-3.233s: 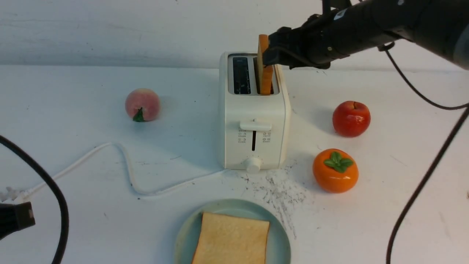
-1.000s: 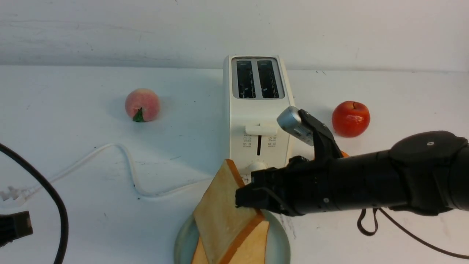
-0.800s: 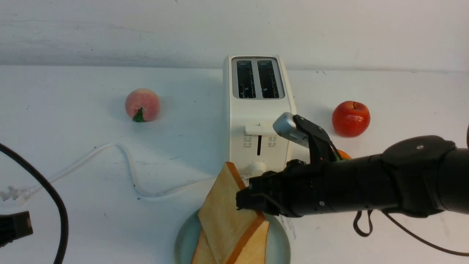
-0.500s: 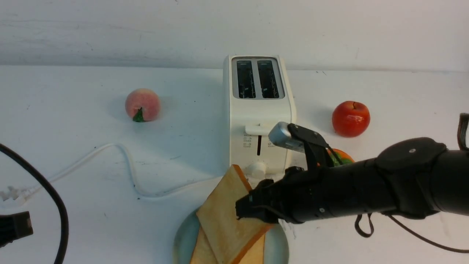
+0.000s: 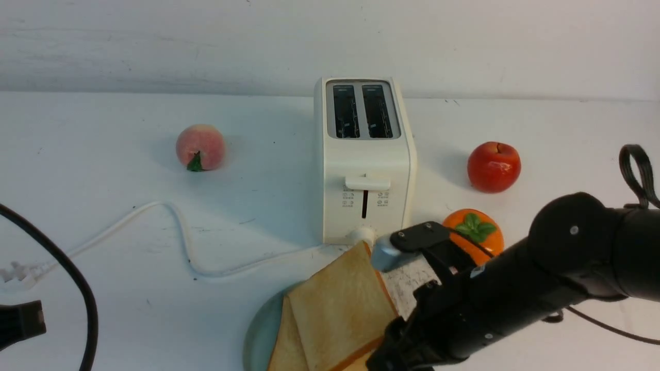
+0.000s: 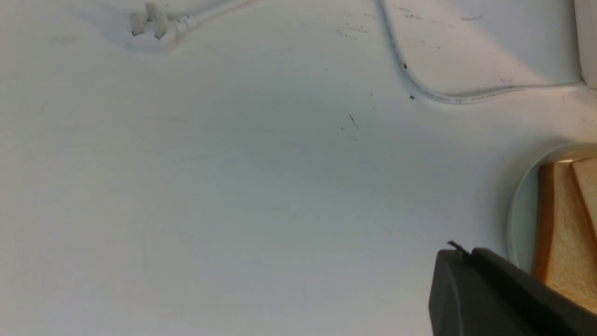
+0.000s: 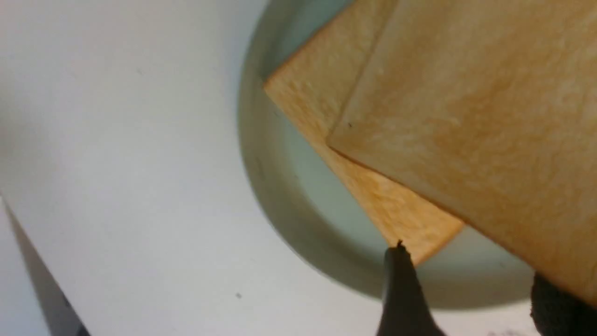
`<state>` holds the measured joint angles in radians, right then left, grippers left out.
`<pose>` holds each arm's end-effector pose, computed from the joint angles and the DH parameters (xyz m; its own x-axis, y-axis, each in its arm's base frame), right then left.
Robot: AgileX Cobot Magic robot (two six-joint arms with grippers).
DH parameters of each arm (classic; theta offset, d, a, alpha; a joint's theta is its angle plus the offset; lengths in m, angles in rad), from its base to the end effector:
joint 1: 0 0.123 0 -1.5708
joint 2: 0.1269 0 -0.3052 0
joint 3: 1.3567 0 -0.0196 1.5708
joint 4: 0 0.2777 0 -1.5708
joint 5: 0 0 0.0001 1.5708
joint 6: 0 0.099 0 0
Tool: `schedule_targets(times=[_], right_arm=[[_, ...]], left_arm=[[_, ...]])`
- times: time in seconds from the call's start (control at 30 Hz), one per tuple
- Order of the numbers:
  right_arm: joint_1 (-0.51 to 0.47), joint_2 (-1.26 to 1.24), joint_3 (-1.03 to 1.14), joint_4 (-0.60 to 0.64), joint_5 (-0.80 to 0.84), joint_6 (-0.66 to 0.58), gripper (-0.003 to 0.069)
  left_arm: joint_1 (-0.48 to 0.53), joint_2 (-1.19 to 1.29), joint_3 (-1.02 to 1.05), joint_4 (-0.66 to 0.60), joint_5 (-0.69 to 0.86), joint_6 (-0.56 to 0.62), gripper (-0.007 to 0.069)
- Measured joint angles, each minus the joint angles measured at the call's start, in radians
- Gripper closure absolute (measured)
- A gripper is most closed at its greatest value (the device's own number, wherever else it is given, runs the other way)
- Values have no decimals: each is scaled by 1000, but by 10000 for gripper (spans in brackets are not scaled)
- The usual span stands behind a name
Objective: Take toasted bread from bread machine on white table place on plate.
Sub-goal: 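Place the held slice of bread on top of the slice on the plate with the right gripper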
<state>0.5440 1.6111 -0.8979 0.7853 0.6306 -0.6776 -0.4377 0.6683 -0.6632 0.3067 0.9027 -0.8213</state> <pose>0.2591 0.2050 0.1968 -0.7646 -0.4607 -0.4507 -0.6301 0.6812 0.3728 0.1264 -0.0332 0.3143 -0.6782 -0.3124 -0.6651 -0.1686 0.9471 -0.2730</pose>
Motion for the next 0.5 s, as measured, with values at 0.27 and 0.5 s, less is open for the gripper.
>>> schedule_targets(times=[0.27, 0.5], right_arm=[[0, -53, -1, -314, 88, 261, 282], [0, -90, -29, -364, 146, 290, 307]], left_arm=[[0, 0, 0, 0, 0, 0, 624], [0, 0, 0, 2, 0, 0, 624]])
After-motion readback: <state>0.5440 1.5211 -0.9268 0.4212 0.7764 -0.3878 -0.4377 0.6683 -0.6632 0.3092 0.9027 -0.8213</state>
